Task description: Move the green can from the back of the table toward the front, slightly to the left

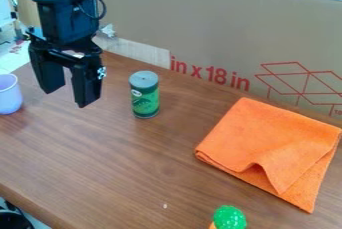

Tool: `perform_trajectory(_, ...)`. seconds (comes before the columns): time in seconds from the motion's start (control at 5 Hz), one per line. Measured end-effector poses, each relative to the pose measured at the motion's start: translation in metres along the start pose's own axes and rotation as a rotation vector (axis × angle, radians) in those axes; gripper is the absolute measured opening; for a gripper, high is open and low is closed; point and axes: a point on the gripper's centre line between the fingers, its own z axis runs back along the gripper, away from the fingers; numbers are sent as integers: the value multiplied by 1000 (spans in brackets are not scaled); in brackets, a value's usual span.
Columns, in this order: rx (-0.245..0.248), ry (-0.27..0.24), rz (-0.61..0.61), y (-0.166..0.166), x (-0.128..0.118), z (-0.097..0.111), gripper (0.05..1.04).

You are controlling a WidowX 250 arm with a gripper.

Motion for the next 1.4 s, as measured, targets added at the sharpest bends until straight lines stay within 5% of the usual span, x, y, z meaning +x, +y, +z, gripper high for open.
perform_trajectory(0.2,-7,22,1,0,-1,-5,1000)
perform_trajectory(0.4,-11,-26,12,0,19,-1,1000)
perform_trajectory(0.6,-3,-90,-49,-8,49,4,1000)
perform_trajectory(1.0,17,-141,-50,0,122,-4,1000)
perform_trajectory(1.4,23,-135,-22,-1,174,-17,1000)
